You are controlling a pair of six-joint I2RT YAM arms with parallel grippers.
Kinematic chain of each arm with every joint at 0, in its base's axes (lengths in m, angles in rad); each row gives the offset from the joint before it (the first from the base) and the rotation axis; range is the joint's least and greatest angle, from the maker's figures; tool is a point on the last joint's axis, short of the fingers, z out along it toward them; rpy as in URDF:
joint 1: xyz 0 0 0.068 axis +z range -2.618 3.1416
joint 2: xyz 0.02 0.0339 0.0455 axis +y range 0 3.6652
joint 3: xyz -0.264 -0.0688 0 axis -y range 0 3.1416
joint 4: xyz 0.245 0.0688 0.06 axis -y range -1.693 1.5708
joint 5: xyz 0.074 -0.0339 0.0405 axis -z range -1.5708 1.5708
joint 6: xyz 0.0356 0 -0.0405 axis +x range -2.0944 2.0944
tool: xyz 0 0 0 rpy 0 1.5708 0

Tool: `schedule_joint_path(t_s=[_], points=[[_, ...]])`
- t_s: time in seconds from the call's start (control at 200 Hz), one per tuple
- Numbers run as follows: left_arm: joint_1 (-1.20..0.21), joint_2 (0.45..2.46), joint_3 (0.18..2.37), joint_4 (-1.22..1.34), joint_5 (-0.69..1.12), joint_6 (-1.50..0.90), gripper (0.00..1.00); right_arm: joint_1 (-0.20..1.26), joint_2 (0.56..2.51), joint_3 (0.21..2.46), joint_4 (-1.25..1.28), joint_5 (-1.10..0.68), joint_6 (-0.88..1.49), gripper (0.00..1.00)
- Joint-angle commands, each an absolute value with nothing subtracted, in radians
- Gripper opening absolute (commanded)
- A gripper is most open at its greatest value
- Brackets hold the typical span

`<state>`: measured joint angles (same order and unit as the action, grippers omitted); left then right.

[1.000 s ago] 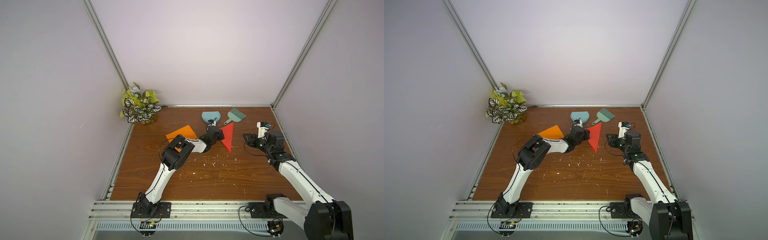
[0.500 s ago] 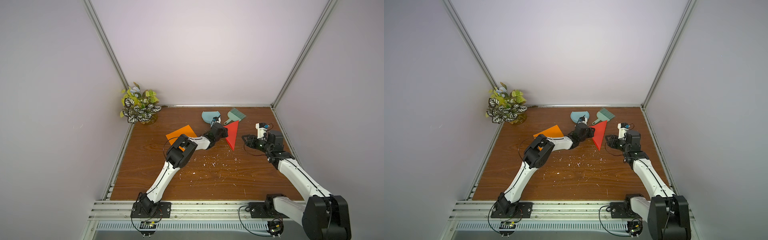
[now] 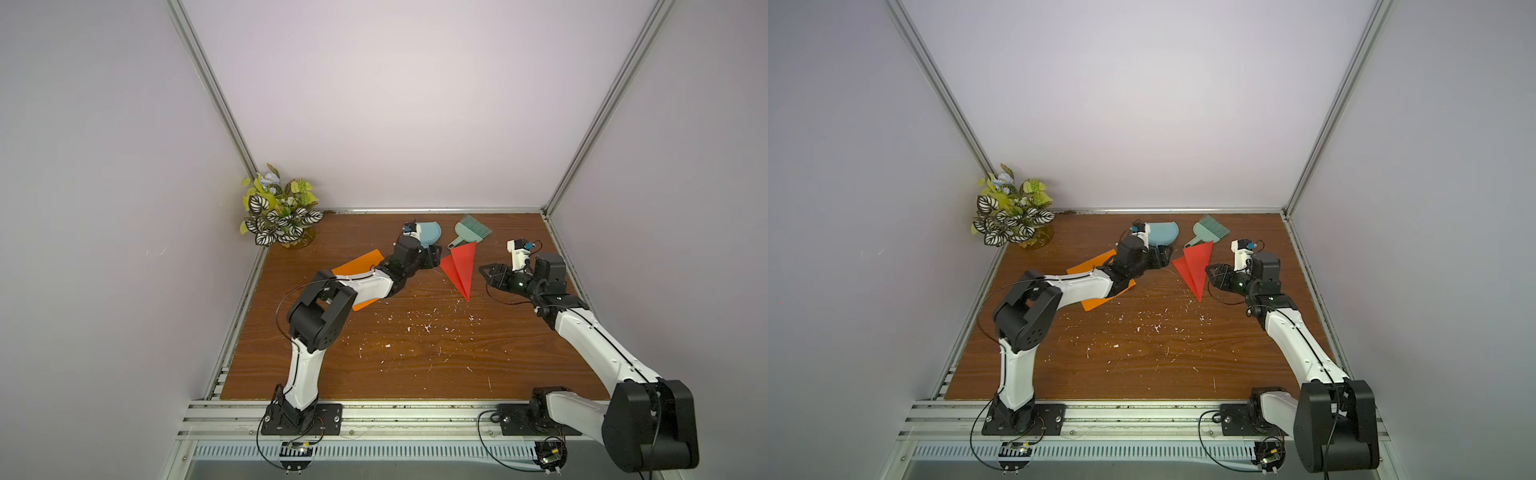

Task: Fold the square paper diagonally
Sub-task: Move the paper to the center of the board, then pick up the paper from the center of the board.

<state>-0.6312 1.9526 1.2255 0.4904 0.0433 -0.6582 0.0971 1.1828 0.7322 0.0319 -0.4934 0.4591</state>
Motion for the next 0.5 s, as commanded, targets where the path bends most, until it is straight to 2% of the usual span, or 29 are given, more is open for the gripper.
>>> schedule_joint_path(t_s=[0.0, 0.245, 0.495], points=[[-0.586, 1.795, 1.121, 0.519, 0.028, -0.576, 0.79, 0.159, 1.216, 0.795, -0.013, -0.485, 0.431, 0.53], [-0.386, 1.508, 0.938, 0.332, 0.032, -0.586, 0.79, 0.389, 1.400, 0.977, -0.125, -0.271, 0.358, 0.52], [-0.104, 1.397, 0.827, 0.188, 0.101, -0.617, 0.80, 0.593, 1.704, 1.274, -0.253, -0.067, 0.266, 0.58]])
